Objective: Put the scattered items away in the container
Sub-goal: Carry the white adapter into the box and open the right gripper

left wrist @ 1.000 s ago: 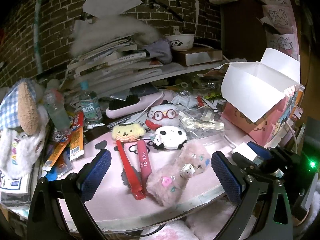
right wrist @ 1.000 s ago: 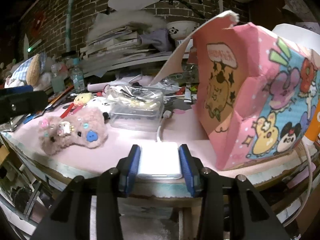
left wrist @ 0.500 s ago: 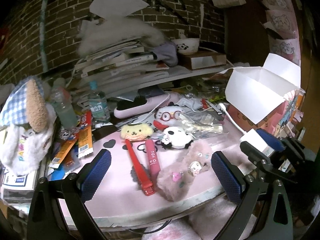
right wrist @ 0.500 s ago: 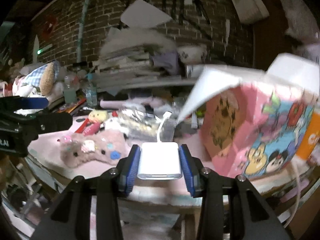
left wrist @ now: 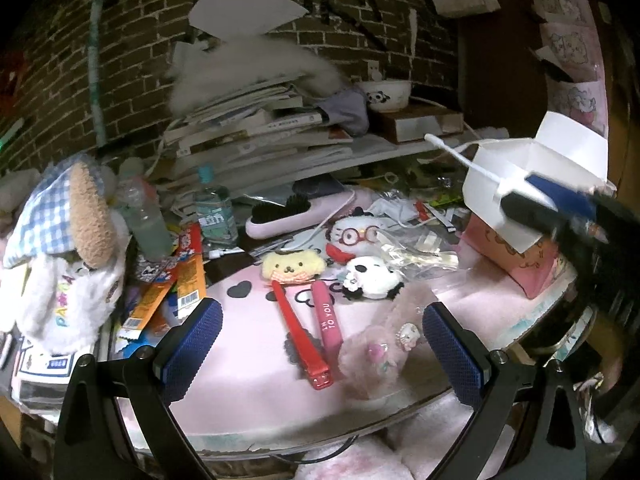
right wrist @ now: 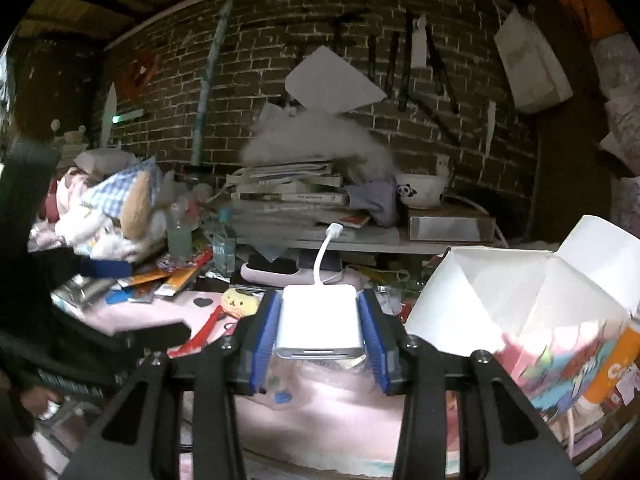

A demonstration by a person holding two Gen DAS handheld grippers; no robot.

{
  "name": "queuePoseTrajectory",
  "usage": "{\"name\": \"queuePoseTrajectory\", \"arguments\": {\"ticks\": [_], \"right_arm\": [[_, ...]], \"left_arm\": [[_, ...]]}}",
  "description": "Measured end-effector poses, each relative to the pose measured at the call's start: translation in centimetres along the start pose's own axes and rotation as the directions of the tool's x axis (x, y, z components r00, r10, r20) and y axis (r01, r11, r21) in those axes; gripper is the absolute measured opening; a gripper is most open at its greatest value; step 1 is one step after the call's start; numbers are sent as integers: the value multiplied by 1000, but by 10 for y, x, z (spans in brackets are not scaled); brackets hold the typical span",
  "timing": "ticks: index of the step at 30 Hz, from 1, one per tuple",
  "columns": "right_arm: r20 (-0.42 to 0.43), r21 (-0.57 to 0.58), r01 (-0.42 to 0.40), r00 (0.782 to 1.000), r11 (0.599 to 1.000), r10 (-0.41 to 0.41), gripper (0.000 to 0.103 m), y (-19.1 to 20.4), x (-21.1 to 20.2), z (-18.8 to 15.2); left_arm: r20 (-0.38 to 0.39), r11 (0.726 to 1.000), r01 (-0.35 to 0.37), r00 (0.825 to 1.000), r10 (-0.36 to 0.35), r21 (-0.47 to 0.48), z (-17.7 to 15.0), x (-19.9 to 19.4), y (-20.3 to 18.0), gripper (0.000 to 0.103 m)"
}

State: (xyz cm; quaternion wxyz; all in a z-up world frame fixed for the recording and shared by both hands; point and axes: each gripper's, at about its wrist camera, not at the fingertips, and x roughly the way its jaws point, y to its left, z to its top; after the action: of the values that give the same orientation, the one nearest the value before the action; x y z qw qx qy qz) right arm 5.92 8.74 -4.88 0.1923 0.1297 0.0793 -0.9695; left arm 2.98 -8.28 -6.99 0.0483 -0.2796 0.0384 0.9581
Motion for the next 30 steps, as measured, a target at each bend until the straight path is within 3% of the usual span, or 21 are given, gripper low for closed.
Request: {"name": "queuePoseTrajectory", "arguments": {"ticks": [3,7,11,15,21,25,30], "right_arm": [[-96,44,-35,995,998,39,37,-28,5,20],[-189,54,-10,982,998,20,37,-68,3,42],[-316,69,30,949,997,-6,38,-111,8,57],[-441,32,92,895,995,-68,38,-147,23,66],[-634,69,47,774,997,8,37,-176,61,57],[-687,90,26,725,996,43,37,-176,67,47],[-722,70,53,692,996,14,37,-186,70,42]], "left_arm": [[-19,1000,10,1000,-10,3,3,6,-5,100],[-35,999,41,999,-41,-3,8,11,-15,100],[-35,998,59,998,-58,14,13,12,-26,100],[-34,997,69,997,-68,21,15,12,-34,100],[-38,997,66,997,-65,33,19,7,-40,100],[-31,997,65,997,-64,43,23,5,-43,100],[-34,997,66,997,-64,50,23,5,-45,100]]}}
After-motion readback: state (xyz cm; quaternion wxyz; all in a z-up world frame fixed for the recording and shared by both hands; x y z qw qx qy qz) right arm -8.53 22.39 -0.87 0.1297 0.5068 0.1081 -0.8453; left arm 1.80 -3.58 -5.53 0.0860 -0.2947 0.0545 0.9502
